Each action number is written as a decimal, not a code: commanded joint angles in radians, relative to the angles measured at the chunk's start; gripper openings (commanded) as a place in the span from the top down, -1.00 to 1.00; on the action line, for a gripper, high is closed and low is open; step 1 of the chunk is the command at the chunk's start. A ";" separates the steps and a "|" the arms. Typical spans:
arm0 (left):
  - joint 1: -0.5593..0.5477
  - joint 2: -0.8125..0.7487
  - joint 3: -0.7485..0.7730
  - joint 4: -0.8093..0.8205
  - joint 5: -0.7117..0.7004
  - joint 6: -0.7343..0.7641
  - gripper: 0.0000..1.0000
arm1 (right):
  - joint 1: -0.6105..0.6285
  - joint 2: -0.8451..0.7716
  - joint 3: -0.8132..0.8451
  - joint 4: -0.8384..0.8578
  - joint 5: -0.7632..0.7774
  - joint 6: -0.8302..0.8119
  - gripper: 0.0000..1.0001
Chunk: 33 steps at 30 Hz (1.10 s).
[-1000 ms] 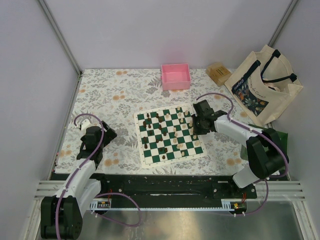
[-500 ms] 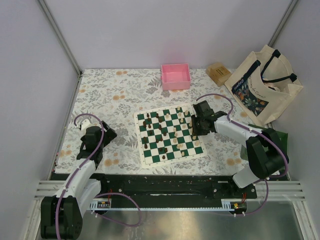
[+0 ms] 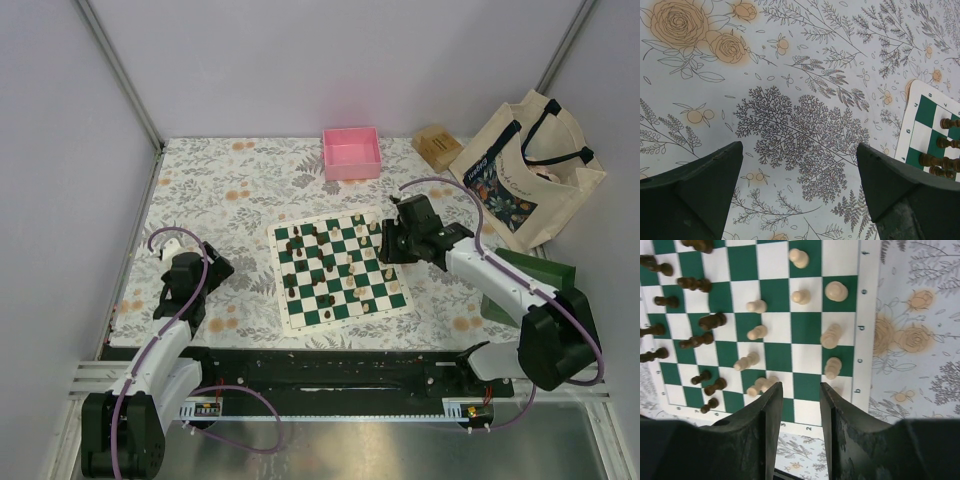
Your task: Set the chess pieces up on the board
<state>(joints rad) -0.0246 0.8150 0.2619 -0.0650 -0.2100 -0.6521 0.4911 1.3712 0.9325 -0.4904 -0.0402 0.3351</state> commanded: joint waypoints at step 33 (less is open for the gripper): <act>0.000 0.003 0.023 0.047 -0.011 0.002 -0.98 | 0.236 0.347 0.196 0.062 -0.060 0.065 0.11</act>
<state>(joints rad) -0.0246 0.8150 0.2619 -0.0650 -0.2100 -0.6521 0.7185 1.7061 1.0866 -0.4385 -0.0994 0.3874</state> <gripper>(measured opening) 0.988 0.461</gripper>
